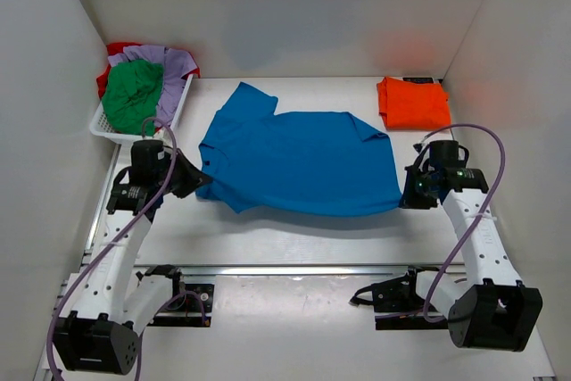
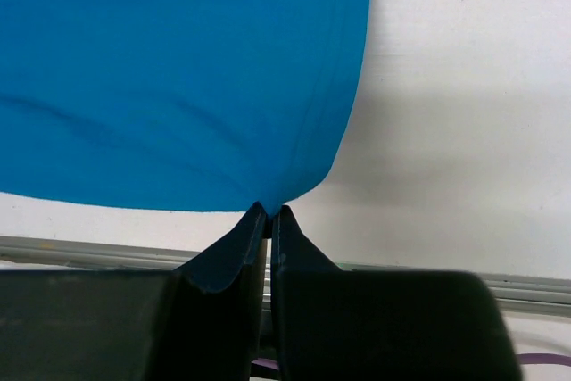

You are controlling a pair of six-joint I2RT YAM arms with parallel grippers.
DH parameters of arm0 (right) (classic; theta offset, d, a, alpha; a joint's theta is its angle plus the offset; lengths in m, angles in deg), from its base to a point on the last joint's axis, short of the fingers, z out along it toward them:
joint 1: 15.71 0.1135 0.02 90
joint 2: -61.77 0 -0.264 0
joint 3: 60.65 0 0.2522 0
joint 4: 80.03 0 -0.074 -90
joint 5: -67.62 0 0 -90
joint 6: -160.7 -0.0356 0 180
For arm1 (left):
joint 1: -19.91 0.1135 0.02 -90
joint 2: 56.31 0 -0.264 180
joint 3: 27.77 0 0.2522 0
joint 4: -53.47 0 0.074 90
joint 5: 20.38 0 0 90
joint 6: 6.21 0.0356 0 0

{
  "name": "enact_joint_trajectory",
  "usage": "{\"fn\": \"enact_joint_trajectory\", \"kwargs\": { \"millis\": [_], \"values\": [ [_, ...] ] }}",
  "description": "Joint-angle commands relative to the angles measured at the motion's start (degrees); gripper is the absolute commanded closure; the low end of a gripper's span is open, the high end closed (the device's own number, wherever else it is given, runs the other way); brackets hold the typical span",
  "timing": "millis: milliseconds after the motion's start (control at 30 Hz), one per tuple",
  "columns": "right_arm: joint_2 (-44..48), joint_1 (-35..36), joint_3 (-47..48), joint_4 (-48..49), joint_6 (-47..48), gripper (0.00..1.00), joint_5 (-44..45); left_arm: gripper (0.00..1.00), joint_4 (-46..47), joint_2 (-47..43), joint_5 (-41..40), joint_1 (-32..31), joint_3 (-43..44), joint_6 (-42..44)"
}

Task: Fold and stack the t-shirts
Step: Fold the flattened tshirt in 1/3 of the way

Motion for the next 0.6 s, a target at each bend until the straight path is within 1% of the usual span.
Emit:
{"fn": "enact_joint_trajectory", "kwargs": {
  "millis": [0, 167, 367, 567],
  "values": [
    [-1.20, -0.16, -0.12, 0.73, 1.17, 0.99, 0.20, 1.00, 1.06, -1.73, -2.20, 0.89, -0.52, -1.53],
    [-4.97, -0.95, 0.14, 2.22, 1.61, 1.00, -1.47, 1.00, 3.88, -0.68, -2.91, 1.07, -2.98, -3.46],
    [-11.38, -1.83, 1.72, 4.60, 2.41, 1.00, -1.56, 1.00, 8.45, 4.32, -2.82, 1.33, -3.86, -3.82],
    [-17.46, -2.27, 4.89, 6.79, 2.14, 1.00, -2.96, 1.00, 10.56, 12.22, -2.73, 1.50, 1.05, -2.93]
  ]
}}
